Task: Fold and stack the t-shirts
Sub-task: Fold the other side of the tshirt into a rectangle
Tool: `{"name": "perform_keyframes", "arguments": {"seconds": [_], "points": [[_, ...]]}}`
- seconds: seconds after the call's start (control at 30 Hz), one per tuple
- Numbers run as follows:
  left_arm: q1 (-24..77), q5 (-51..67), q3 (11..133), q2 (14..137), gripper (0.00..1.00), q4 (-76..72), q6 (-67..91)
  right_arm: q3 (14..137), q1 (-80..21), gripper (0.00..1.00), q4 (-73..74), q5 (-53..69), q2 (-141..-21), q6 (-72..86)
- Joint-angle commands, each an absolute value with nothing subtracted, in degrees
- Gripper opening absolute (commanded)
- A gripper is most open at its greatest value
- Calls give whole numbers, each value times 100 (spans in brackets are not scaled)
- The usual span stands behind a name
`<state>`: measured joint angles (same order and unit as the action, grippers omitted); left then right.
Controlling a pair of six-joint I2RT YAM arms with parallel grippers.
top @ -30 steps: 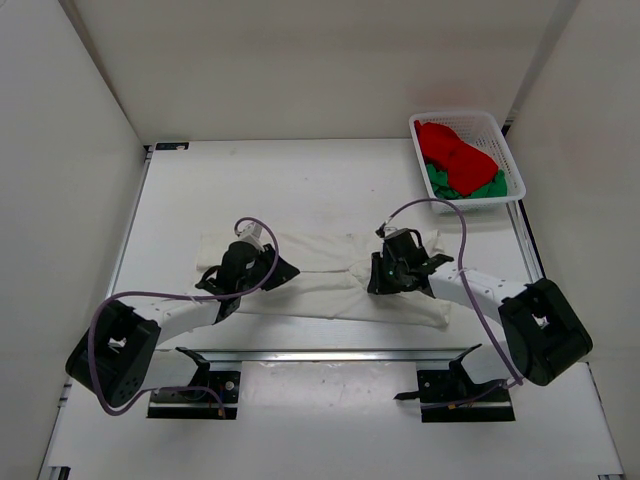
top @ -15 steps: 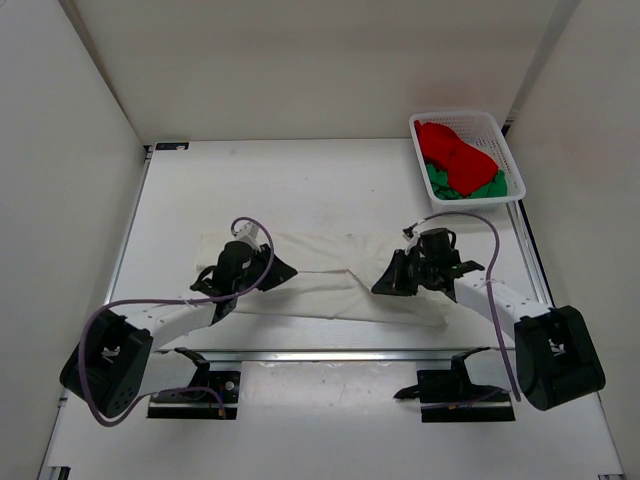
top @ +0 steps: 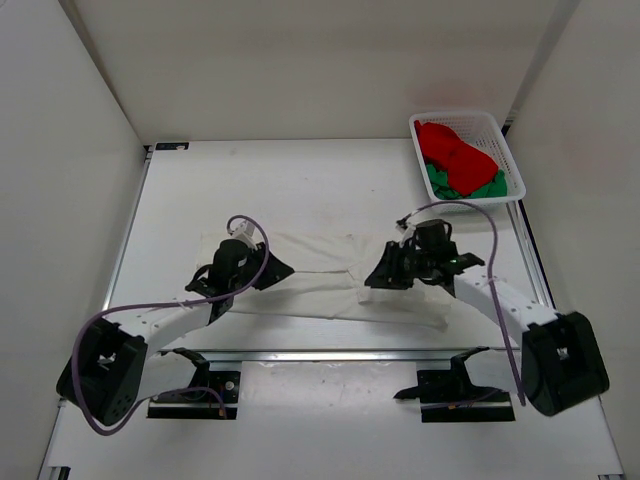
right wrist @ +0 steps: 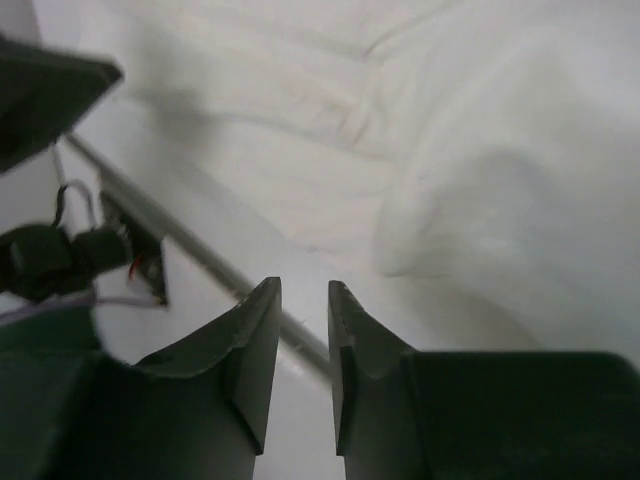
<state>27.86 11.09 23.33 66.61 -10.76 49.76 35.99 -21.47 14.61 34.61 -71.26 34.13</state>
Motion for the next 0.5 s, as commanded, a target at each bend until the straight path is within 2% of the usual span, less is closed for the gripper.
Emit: {"name": "perform_keyframes", "arguments": {"seconds": [0.0, 0.1, 0.17, 0.33, 0.47], "points": [[3189, 1090, 2680, 6924, 31, -1230, 4869, 3553, -1575, 18, 2170, 1998, -6217, 2945], [3558, 1134, 2873, 7416, 32, -1529, 4921, 2938, -766, 16, 2014, 1758, -5619, 3032], [3787, 1151, 3057, 7723, 30, -1678, 4904, 2621, -257, 20, 1908, 1740, -5389, 3128], [4534, 1265, 3891, 8883, 32, -1925, 4851, 2233, 148, 31, 1697, 1328, -4967, 3225], [4693, 1327, 4271, 9561, 31, -2152, 4851, 1934, 501, 39, 1503, 1511, -4991, 3182]]}}
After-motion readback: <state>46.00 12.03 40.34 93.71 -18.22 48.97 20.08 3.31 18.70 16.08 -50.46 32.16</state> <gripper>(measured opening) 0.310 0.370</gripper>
